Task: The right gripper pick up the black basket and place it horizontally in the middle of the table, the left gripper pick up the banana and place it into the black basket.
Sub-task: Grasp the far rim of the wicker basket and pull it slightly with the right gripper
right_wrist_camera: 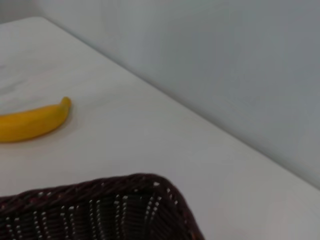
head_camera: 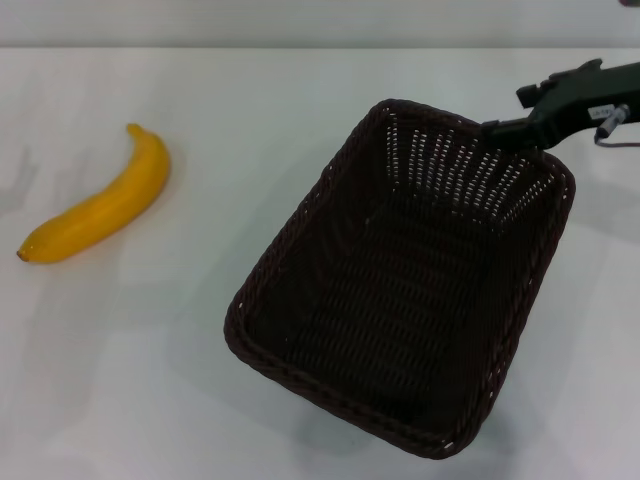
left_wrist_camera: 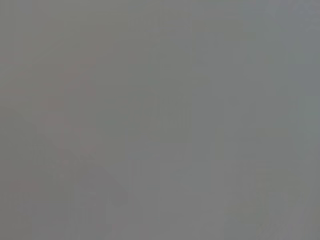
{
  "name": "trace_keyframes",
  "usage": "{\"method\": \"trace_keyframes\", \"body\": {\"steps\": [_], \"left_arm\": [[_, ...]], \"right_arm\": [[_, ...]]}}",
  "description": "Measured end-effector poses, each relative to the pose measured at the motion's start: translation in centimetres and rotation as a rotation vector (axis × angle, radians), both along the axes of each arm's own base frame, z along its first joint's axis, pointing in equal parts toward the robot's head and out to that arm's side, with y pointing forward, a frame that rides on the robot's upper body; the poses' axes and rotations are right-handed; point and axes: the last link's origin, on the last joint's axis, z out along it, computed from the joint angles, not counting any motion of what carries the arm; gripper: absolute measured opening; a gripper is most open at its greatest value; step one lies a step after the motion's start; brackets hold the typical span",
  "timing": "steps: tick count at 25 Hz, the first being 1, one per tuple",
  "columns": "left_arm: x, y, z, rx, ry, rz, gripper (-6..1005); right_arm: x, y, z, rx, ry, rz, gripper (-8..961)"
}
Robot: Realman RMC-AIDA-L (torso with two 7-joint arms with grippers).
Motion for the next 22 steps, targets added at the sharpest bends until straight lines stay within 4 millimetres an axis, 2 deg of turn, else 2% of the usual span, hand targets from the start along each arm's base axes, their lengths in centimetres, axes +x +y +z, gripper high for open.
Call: {"method": "trace_keyframes", "body": {"steps": [13, 22], "left_arm": [[0.1, 0.2, -0.3, -0.008, -0.005, 0.0, 878], [0.3, 0.6, -0.8, -0.017, -0.01, -0.017, 878]], "right_arm": [[1.1, 0.2, -1.6, -0.049, -0.004, -0.003, 615], [0.7, 0.7, -2.4, -0.078, -0.017, 0.012, 612]]}}
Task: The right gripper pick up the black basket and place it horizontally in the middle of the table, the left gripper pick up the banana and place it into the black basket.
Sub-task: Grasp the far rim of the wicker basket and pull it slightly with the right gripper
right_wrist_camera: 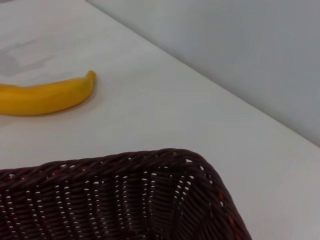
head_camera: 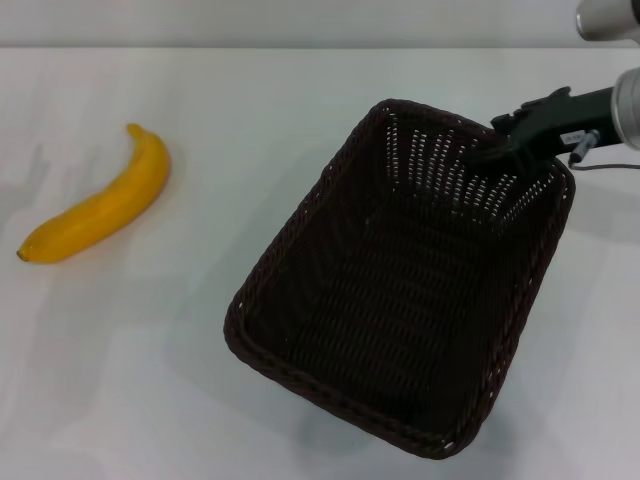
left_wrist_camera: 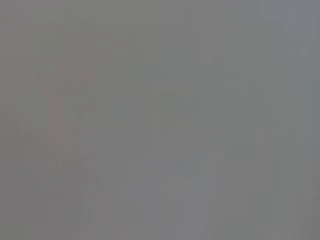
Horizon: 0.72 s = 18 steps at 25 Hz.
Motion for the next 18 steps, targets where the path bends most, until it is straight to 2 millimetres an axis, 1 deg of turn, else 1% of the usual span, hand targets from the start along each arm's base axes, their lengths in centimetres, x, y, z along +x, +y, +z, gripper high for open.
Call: {"method": "trace_keyframes", "body": {"steps": [8, 14, 18], "left_arm": [[0.0, 0.0, 0.1, 0.002, 0.0, 0.0, 878], [0.0, 0.0, 0.1, 0.002, 0.0, -0.001, 878], [0.0, 0.1, 0.1, 0.002, 0.0, -0.002, 878]], "right_arm": [[-0.7, 0.6, -0.9, -0.035, -0.028, 0.032, 609], [-0.2, 0.8, -2.0, -0.077, -0.046, 0.016, 607], [-0.1, 0.9, -2.3, -0.081, -0.049, 0.015, 605]]}}
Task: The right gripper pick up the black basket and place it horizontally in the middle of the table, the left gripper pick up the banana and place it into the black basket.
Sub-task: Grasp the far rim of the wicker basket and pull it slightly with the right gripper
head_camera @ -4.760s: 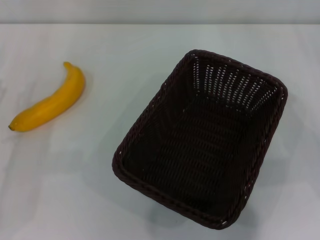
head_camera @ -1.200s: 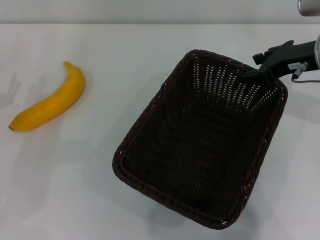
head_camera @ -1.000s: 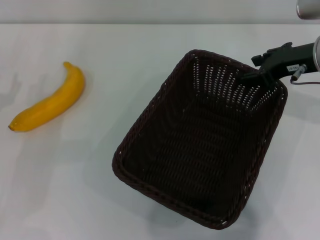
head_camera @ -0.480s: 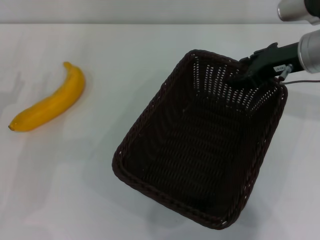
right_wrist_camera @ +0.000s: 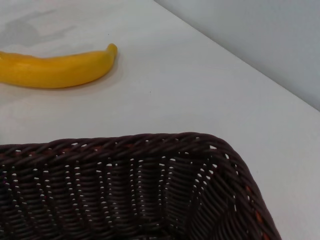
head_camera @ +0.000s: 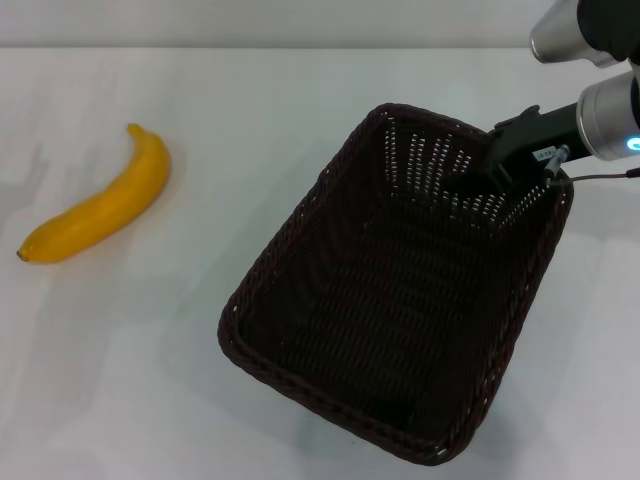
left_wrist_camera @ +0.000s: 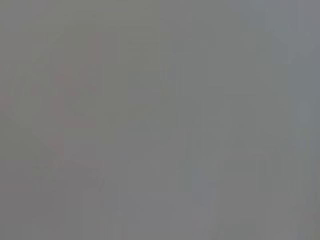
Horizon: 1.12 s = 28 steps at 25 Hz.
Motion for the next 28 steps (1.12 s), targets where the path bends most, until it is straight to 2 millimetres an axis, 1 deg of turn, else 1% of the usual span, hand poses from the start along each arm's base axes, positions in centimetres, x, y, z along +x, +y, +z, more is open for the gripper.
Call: {"method": "trace_keyframes", "body": {"steps": [7, 13, 20, 24, 27, 28], "left_arm": [[0.1, 0.2, 0.0, 0.0, 0.0, -0.004, 878], [0.3, 0.3, 0.0, 0.0, 0.0, -0.008, 878], [0.3, 0.3, 0.0, 0.001, 0.001, -0.008, 878], [0.3, 0.3, 0.1, 0.001, 0.002, -0.009, 878], [0.3, 0.4, 0.1, 0.001, 0.003, -0.011, 878], [0.4, 0.4, 0.1, 0.001, 0.003, -0.012, 878]], "right_arm": [[-0.1, 0.0, -0.1, -0.001, 0.002, -0.003, 603], [0.0, -0.1, -0.2, -0.002, -0.007, 0.001, 527], [0.2, 0.0, 0.1, 0.014, -0.003, -0.009, 498], [-0.1, 0.0, 0.3, 0.023, -0.002, -0.005, 482], [-0.5, 0.0, 0.7, 0.046, 0.012, -0.003, 369], [-0.6, 0.1, 0.8, 0.054, 0.014, -0.01, 359]]}}
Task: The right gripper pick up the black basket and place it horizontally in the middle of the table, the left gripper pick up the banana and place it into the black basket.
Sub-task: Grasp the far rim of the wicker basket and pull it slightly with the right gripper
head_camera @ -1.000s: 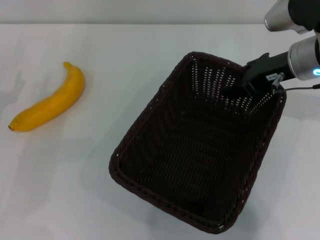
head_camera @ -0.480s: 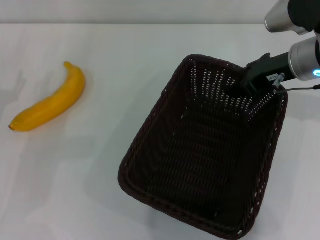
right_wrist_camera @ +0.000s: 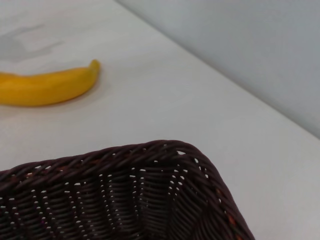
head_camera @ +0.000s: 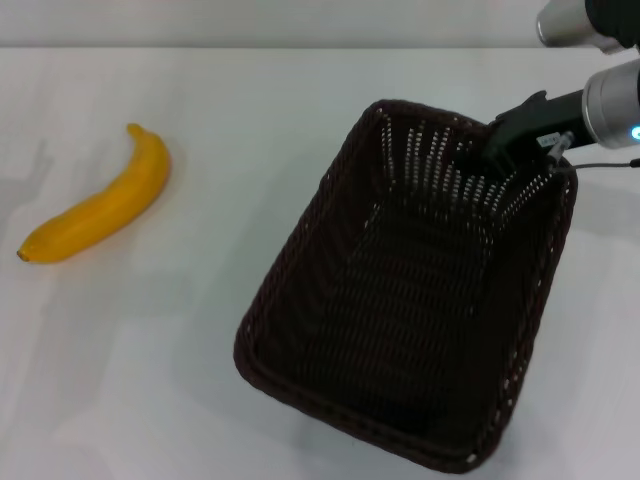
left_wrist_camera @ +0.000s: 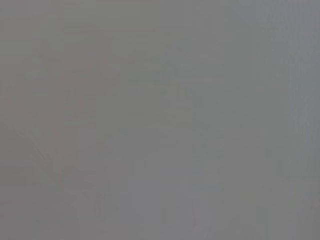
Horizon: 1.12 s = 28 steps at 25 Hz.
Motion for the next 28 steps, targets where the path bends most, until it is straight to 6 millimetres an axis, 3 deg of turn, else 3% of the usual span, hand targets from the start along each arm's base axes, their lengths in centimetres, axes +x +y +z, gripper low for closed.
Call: {"method": "trace_keyframes", "body": {"steps": [14, 21, 28], "left_arm": [[0.3, 0.3, 0.0, 0.001, 0.0, -0.009, 877], [0.2, 0.3, 0.1, 0.006, -0.003, -0.007, 877], [0.1, 0.2, 0.2, 0.008, -0.017, -0.003, 877]], "right_arm": [[-0.1, 0.9, 1.4, 0.133, 0.052, -0.198, 276], [-1.1, 1.1, 3.0, 0.239, 0.085, -0.291, 243], [-0.6, 0.9, 4.5, 0.321, 0.141, -0.401, 210]]}}
